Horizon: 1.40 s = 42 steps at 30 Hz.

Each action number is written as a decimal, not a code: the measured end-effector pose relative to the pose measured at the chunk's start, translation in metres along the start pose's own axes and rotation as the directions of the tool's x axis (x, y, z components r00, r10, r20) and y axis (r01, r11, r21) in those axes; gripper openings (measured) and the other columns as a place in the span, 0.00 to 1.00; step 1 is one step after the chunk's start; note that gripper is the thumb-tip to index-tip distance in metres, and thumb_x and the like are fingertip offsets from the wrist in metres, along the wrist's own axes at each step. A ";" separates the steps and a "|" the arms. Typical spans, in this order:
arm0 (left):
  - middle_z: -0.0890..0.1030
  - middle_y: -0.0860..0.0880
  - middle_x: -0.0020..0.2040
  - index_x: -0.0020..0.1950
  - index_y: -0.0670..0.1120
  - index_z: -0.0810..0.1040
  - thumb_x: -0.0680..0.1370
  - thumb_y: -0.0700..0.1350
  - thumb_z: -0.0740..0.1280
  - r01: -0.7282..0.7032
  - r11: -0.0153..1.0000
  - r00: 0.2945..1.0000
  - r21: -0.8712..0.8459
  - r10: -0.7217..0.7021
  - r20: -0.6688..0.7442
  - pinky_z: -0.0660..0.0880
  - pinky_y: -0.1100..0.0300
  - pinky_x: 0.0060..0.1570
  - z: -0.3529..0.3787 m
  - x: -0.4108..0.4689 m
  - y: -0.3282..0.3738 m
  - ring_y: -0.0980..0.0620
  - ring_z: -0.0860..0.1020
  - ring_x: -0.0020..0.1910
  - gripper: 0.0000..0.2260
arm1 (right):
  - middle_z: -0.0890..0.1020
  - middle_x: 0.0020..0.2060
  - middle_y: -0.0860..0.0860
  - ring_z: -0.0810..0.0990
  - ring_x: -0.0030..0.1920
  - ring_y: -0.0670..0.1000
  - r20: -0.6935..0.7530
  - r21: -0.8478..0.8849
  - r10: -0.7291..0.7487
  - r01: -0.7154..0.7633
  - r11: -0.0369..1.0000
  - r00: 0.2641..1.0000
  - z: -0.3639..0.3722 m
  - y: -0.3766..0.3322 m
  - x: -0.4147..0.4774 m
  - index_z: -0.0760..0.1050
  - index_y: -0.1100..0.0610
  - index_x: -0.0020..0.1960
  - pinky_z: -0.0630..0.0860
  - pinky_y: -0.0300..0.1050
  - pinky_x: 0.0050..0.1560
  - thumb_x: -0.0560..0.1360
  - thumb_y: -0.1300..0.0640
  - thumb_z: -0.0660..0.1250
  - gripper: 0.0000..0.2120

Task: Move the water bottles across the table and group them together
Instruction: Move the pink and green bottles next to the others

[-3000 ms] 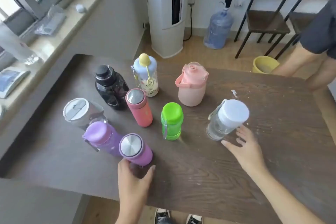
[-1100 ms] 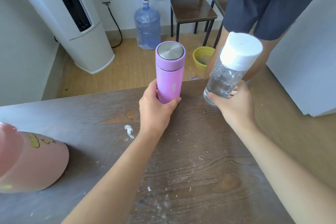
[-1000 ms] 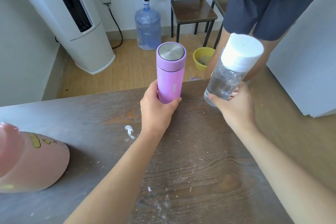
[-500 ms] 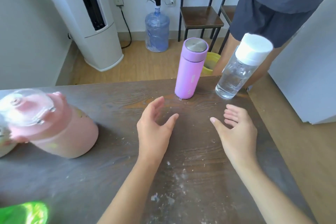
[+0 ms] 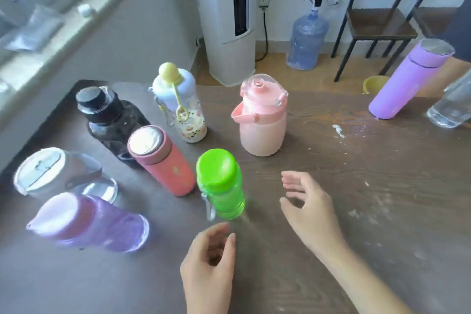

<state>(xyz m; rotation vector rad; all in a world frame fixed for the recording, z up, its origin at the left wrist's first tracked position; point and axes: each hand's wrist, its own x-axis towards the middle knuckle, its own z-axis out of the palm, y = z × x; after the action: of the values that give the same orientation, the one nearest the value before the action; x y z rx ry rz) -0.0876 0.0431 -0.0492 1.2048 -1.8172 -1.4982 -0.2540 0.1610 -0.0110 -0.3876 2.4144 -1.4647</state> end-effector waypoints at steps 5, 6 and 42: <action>0.89 0.57 0.45 0.57 0.55 0.84 0.78 0.33 0.78 0.001 1.000 0.971 0.004 0.001 -0.241 0.80 0.68 0.52 -0.065 0.027 -0.012 0.65 0.85 0.39 0.17 | 0.78 0.67 0.42 0.77 0.64 0.41 0.246 -0.050 -0.023 0.036 0.998 0.969 0.051 -0.008 -0.025 0.72 0.46 0.73 0.70 0.37 0.69 0.69 0.67 0.76 0.36; 0.89 0.56 0.52 0.62 0.54 0.83 0.78 0.35 0.78 -0.009 1.000 0.965 0.008 0.011 -0.260 0.81 0.62 0.56 -0.069 0.033 -0.011 0.64 0.86 0.44 0.19 | 0.78 0.65 0.40 0.76 0.64 0.36 0.247 -0.042 -0.051 0.063 0.997 0.968 0.057 -0.010 -0.028 0.72 0.44 0.71 0.69 0.32 0.67 0.68 0.64 0.79 0.36; 0.88 0.62 0.47 0.57 0.55 0.83 0.66 0.51 0.84 -0.222 0.972 0.936 -0.075 0.234 0.264 0.78 0.69 0.43 0.242 -0.018 0.090 0.60 0.86 0.47 0.21 | 0.88 0.49 0.51 0.86 0.50 0.53 -0.467 -0.100 0.076 -0.137 0.985 0.881 -0.216 0.113 0.024 0.81 0.54 0.57 0.79 0.47 0.51 0.63 0.54 0.85 0.25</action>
<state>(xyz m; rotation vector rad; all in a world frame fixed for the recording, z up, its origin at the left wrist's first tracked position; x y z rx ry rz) -0.3039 0.1835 -0.0277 0.7642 -2.0085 -1.6187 -0.3668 0.3782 -0.0188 0.0880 2.8553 -1.4872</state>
